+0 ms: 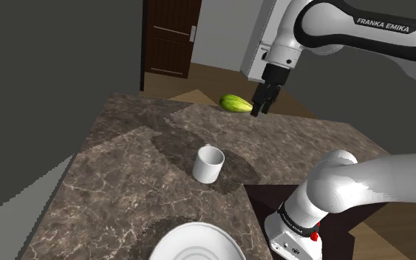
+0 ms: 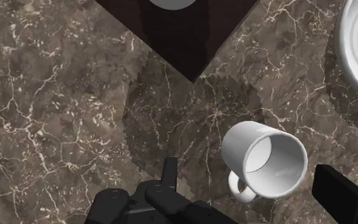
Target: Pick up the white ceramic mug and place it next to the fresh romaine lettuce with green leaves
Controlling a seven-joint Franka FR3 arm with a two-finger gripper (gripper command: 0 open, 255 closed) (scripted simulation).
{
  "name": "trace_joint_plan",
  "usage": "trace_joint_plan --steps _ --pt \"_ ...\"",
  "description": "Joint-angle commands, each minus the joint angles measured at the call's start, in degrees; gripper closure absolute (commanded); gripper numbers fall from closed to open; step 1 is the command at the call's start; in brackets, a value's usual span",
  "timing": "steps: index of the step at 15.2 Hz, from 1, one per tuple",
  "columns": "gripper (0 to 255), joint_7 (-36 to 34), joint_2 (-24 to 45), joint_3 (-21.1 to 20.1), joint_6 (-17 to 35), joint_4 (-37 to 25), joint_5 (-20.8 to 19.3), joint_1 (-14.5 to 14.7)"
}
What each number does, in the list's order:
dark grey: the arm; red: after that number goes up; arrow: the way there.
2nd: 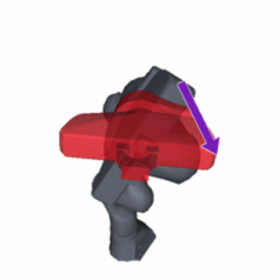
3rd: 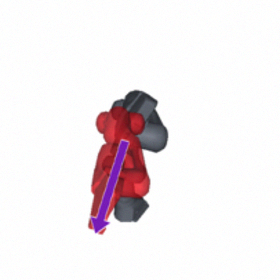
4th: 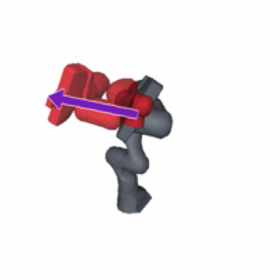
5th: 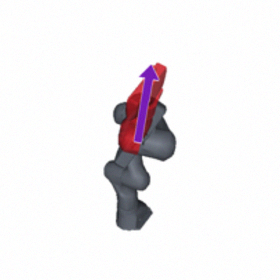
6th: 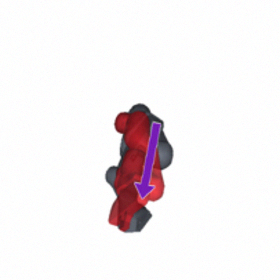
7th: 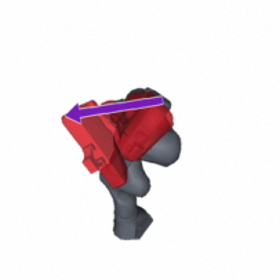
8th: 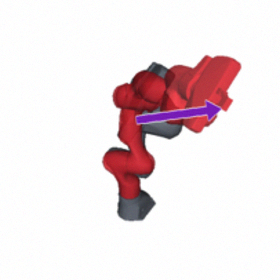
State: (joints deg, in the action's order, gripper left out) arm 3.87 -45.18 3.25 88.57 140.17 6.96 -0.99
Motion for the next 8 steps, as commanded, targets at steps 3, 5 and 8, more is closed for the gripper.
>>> trace_joint_plan --steps 3,5,8 --pt "0 -1.6 0.0 -2.2 4.4 3.3 0.5 0.4" --pt "0 -3.3 0.5 -4.4 8.9 6.4 1.0 0.9" --pt "0 -5.9 2.3 -7.7 15.9 10.3 1.8 1.6"
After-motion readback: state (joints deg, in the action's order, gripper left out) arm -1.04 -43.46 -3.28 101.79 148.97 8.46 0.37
